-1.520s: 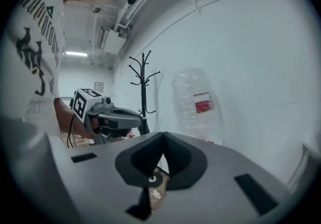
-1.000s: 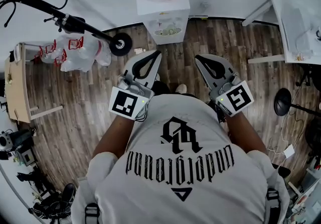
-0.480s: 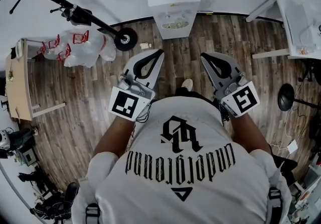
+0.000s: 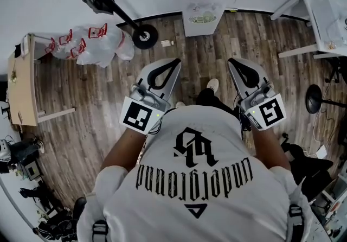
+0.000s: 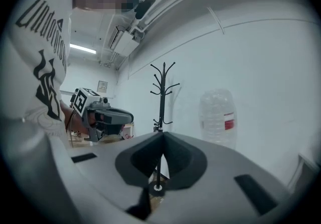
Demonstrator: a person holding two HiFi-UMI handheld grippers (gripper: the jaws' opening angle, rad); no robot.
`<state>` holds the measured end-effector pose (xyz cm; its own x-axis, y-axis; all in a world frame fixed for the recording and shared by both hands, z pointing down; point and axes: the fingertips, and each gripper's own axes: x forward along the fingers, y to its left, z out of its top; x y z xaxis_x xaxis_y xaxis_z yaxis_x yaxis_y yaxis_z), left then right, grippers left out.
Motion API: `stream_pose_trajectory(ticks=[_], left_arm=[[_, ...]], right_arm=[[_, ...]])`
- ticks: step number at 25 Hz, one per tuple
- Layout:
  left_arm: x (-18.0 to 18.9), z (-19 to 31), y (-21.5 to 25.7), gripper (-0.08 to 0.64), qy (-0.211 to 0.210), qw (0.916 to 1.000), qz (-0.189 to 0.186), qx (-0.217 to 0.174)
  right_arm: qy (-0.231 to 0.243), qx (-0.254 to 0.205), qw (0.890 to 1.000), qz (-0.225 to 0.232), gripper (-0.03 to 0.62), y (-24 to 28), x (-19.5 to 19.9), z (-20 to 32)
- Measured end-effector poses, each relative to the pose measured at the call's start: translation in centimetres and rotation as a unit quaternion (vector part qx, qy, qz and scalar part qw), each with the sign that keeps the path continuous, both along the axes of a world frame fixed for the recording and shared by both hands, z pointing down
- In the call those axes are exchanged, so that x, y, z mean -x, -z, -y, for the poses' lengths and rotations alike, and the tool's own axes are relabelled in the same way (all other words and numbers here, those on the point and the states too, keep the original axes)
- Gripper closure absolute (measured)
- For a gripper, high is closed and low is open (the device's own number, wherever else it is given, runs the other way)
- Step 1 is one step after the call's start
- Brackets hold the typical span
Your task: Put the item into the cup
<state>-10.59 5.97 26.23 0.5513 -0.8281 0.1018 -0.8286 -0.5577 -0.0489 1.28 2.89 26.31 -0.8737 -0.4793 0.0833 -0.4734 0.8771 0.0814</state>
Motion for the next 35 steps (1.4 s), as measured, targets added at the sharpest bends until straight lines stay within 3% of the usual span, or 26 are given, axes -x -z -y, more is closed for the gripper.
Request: stream_pose_trajectory(ticks=[6, 17, 35], left_arm=[[2.9, -5.9, 0.0, 0.552, -0.011, 0.9999, -0.010, 0.003], [2.2, -12.6, 0.0, 0.552, -0.037, 0.9992, 0.000, -0.015], [1.0, -15.7, 1.7, 0.552, -0.029, 0.9989, -0.007, -0.036]], right_arm=[[-0.025, 0.003, 1.000, 0.003, 0.588, 0.2, 1.3, -5.7], [-0.047, -0.004, 0.999, 0.001, 0.588, 0.0, 0.0, -14.3], [-0.051, -0.023, 0.998, 0.017, 0.588, 1.7, -1.7, -18.5]])
